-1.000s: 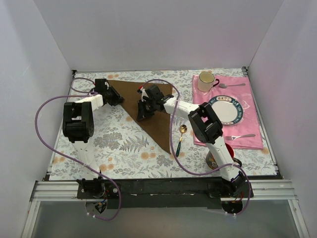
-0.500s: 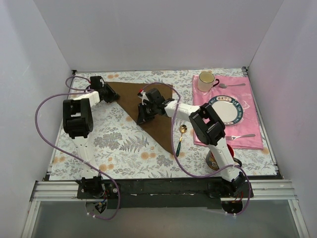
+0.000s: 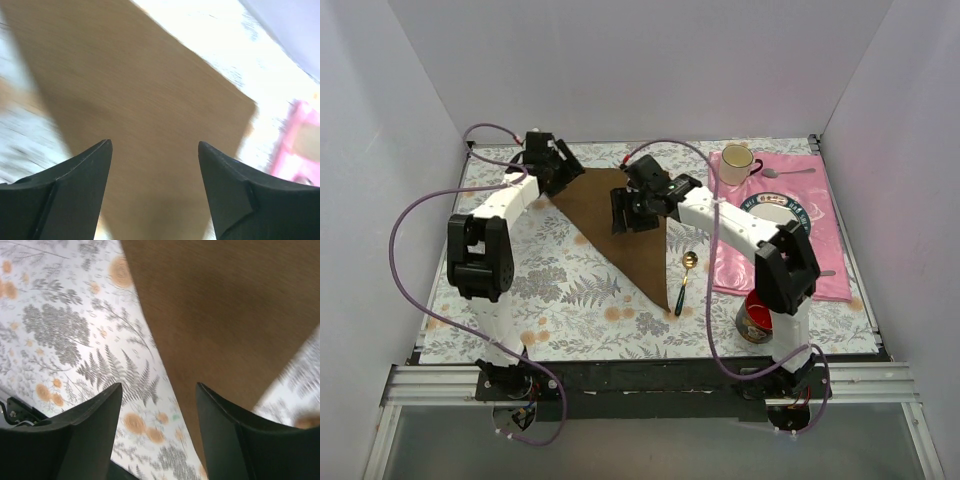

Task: Fold the napkin, place the utensils inside, and roll it up
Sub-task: Fold the napkin, then grab a utensil with the right arm

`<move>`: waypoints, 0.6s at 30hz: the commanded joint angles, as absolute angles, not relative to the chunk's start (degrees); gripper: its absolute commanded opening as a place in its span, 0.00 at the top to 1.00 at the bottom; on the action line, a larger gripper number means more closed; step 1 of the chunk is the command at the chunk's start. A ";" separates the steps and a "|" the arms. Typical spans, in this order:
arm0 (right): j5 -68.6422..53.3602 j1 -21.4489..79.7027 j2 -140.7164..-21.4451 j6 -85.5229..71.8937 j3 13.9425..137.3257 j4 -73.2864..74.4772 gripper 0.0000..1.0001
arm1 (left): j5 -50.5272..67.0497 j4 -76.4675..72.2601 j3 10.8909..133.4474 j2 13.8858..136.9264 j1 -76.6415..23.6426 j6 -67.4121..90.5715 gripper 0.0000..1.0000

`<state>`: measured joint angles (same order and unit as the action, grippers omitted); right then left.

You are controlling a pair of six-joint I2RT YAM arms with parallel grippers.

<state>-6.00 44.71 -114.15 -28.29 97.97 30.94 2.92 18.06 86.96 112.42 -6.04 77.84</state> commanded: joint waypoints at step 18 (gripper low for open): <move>15.64 49.13 -92.46 -52.20 63.46 40.08 0.57 | 2.29 22.67 63.64 79.38 -22.85 78.22 0.36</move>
